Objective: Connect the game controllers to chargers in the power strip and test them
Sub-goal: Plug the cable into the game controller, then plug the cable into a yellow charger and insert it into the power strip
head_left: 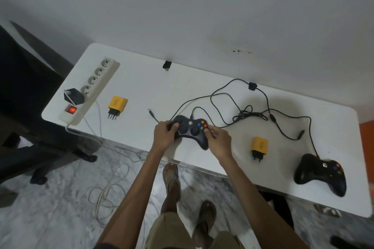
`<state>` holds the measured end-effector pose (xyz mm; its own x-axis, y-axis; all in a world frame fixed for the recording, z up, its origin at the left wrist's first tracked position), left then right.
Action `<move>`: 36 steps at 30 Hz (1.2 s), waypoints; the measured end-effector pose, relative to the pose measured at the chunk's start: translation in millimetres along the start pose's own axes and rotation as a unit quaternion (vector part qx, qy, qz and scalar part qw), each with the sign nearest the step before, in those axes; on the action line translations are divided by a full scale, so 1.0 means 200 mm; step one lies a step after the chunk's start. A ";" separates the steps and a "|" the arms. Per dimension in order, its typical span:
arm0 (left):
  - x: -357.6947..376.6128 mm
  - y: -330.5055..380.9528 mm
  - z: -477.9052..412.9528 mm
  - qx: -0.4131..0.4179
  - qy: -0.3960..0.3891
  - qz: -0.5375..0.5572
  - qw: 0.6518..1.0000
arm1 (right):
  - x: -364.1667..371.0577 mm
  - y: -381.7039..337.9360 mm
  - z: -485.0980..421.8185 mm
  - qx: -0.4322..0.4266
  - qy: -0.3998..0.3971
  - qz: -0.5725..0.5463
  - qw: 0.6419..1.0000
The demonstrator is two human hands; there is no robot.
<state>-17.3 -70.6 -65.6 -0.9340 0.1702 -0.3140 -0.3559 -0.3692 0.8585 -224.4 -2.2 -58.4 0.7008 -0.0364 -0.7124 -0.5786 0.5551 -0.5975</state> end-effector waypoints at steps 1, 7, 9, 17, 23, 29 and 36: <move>-0.01 0.01 -0.01 0.002 0.002 0.000 1.000 | 0.01 0.00 0.00 0.007 -0.005 -0.017 1.000; -0.05 0.02 -0.03 -0.011 0.023 0.017 1.000 | 0.01 -0.01 -0.04 0.009 -0.005 -0.009 1.000; -0.09 0.03 0.00 -0.009 0.041 0.018 0.999 | -0.05 -0.06 -0.03 -0.019 0.027 0.012 0.999; -0.45 0.15 0.10 0.031 0.147 0.025 0.988 | -0.16 -0.53 -0.02 -0.208 0.038 0.062 0.975; -0.77 0.16 0.03 0.041 0.213 0.001 0.976 | 0.03 -0.88 -0.03 -0.291 -0.012 0.103 0.951; -0.92 0.13 -0.20 0.012 0.214 -0.027 0.976 | 0.33 -1.05 -0.13 -0.289 -0.062 0.167 0.940; -0.92 0.03 -0.40 -0.049 0.187 -0.088 0.977 | 0.59 -1.04 -0.26 -0.226 -0.060 0.324 0.917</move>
<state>150.5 -177.5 -35.6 -0.7980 -0.0997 -0.5943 -0.4952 -0.4535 0.7410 -42.8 -166.1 -37.0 0.1743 0.2862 -0.9422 -0.9844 0.0265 -0.1740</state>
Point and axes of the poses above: each hand's wrist, its own z-axis away from the middle knuckle, its own x-axis out of the palm, y = z × x, the point moved 7 cm from there along -z, towards the middle knuckle, and after that the axes turned 14 degrees about z, right-handed, at the moved point
